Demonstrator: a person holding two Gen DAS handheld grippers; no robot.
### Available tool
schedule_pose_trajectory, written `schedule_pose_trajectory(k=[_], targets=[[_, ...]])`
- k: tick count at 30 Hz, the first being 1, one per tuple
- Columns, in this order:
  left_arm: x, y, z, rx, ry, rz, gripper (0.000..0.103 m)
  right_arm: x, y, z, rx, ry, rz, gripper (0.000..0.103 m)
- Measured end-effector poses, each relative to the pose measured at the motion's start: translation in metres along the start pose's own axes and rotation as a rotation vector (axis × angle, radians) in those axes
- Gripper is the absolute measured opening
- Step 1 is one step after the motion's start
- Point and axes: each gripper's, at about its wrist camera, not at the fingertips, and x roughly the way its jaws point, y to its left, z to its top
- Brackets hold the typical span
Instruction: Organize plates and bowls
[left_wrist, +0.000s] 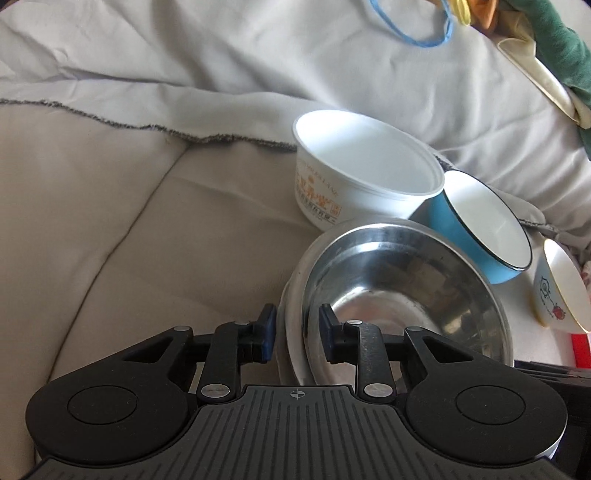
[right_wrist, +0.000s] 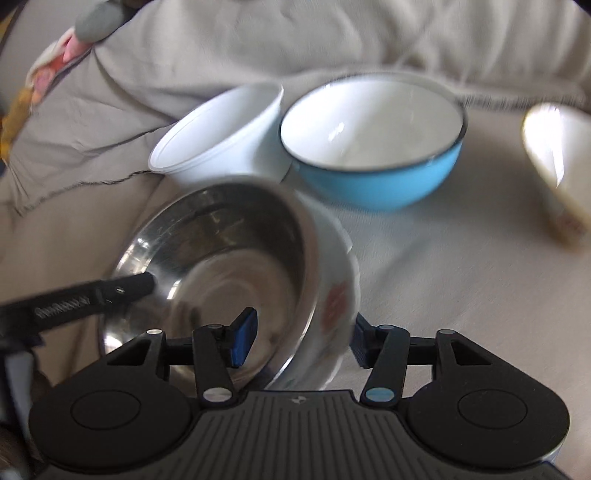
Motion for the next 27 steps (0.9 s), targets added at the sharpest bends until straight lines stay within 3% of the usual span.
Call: schedule_pose_trajectory(k=[7, 12, 15, 18, 20, 22, 24, 26, 27], targets=[[-0.003, -0.019, -0.004, 0.033, 0.027, -0.03, 0.048, -0.003, -0.01, 0.004, -0.01, 0.022, 0.044, 0.056], [0.002, -0.032, -0.005, 0.091, 0.037, -0.074, 0.047, -0.01, -0.034, -0.004, 0.011, 0.009, 0.045, 0.058], [-0.004, -0.024, -0.002, 0.049, 0.051, -0.072, 0.034, -0.021, -0.04, -0.006, -0.013, -0.021, 0.059, 0.058], [-0.036, -0.022, 0.002, -0.007, -0.043, -0.018, 0.032, -0.058, -0.047, -0.007, -0.08, -0.135, 0.058, 0.058], [-0.056, -0.04, 0.011, 0.005, -0.128, -0.024, 0.032, -0.09, -0.065, -0.005, -0.079, -0.226, 0.072, 0.066], [-0.061, -0.072, 0.024, 0.051, -0.119, -0.147, 0.033, -0.117, -0.092, 0.003, -0.027, -0.326, 0.045, 0.079], [-0.045, -0.114, 0.034, 0.088, -0.017, -0.328, 0.033, -0.126, -0.123, 0.02, 0.042, -0.384, -0.062, 0.087], [-0.017, -0.157, 0.036, 0.093, 0.095, -0.443, 0.033, -0.116, -0.159, 0.042, 0.091, -0.345, -0.231, 0.087], [-0.002, -0.179, 0.035, 0.108, 0.132, -0.463, 0.033, -0.108, -0.176, 0.052, 0.118, -0.318, -0.303, 0.087]])
